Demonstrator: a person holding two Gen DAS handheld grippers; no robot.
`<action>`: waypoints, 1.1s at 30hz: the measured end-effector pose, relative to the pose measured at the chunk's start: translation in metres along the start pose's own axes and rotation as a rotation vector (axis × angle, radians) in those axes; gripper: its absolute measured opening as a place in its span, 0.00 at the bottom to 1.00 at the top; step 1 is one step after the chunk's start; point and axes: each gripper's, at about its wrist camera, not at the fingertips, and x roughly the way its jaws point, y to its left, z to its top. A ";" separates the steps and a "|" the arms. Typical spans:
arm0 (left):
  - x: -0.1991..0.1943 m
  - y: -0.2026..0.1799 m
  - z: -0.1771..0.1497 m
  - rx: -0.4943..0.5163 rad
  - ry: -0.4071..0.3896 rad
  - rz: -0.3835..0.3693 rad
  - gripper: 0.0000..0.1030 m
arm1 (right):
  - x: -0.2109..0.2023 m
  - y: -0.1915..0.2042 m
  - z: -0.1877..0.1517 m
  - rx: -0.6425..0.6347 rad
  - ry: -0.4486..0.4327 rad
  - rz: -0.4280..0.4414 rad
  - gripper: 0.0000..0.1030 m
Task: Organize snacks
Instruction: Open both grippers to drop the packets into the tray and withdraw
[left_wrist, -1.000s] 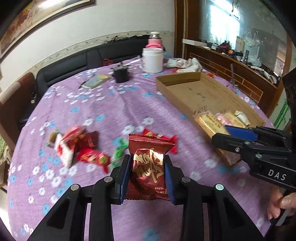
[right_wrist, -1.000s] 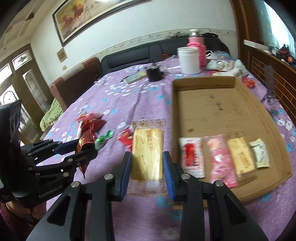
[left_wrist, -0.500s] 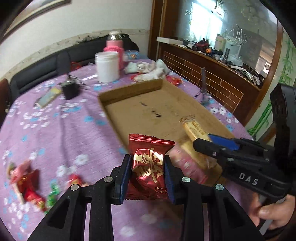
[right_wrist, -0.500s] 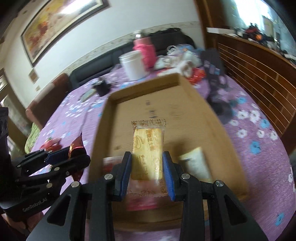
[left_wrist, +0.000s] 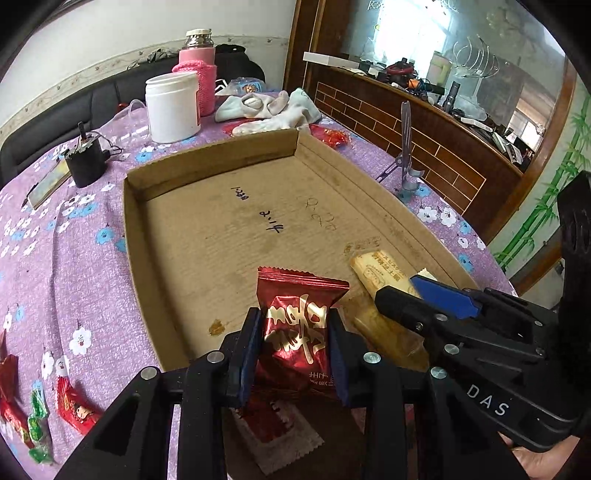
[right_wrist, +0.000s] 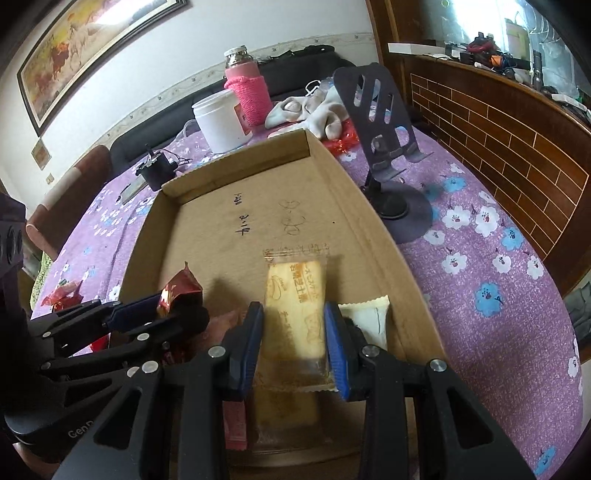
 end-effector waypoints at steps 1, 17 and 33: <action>0.000 0.000 0.000 -0.003 0.001 -0.002 0.35 | -0.001 -0.001 0.000 0.003 -0.003 0.001 0.31; -0.048 0.008 -0.023 -0.033 -0.041 -0.035 0.44 | -0.055 0.026 -0.011 -0.019 -0.101 0.044 0.37; -0.148 0.084 -0.110 -0.116 -0.124 0.021 0.44 | -0.069 0.140 -0.052 -0.198 -0.061 0.198 0.38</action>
